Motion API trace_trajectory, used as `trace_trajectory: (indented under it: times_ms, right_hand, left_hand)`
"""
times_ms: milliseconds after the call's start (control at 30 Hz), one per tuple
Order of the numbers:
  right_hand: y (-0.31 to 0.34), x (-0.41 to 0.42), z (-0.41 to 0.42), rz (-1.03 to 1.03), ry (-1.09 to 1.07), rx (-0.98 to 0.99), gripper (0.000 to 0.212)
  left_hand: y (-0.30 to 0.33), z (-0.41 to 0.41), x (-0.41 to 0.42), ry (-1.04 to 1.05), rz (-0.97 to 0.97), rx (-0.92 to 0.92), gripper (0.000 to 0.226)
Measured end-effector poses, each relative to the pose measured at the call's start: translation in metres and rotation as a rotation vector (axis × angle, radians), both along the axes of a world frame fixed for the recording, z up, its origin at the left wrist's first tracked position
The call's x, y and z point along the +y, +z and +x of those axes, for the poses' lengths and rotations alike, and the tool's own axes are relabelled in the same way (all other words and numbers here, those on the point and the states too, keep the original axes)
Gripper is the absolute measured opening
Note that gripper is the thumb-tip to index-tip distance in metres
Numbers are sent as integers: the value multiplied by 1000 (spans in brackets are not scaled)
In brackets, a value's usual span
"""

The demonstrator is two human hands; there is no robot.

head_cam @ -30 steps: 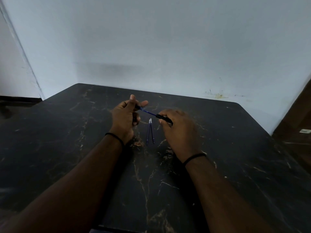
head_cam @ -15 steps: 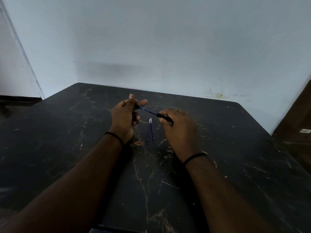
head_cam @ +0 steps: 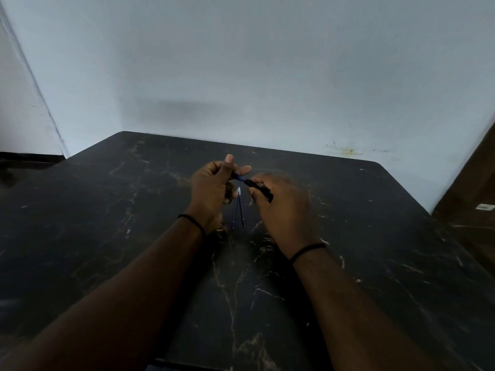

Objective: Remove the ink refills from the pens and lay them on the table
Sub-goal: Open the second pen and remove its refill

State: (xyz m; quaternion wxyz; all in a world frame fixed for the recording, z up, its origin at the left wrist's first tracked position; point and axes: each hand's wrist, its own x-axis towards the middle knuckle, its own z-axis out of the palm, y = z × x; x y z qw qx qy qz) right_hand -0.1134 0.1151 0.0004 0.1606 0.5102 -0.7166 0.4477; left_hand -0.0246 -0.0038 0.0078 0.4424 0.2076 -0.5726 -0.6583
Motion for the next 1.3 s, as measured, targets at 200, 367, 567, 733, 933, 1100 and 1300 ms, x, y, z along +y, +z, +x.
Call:
trace_trajectory:
  times_ms: [200,367,567,733,933,1100,1300]
  right_hand:
    - [-4,-3,-2,-27,36,-78,18]
    - [-9,-6,-3,-33,45,-94,20]
    - [-11,-8,-3,-22,41,-100,20]
    - [-12,-9,-5,-62,7,-92,20]
    - [-12,-9,-2,-119,14,-229,19]
    - [-12,-9,-2,-134,43,-280,13]
    - [-16,-14,-4,-115,33,-361,17]
  left_hand:
    - [-1,-2,5,-18,13,-11,29]
    - [-1,-2,5,-18,54,-12,29]
    - [-2,-3,5,-21,50,-16,28]
    - [-2,-5,9,-34,72,-36,32]
    - [-2,-4,7,-86,159,-22,29]
    - [-4,-4,3,-96,184,-37,32]
    - [-7,-6,0,-89,165,-39,32]
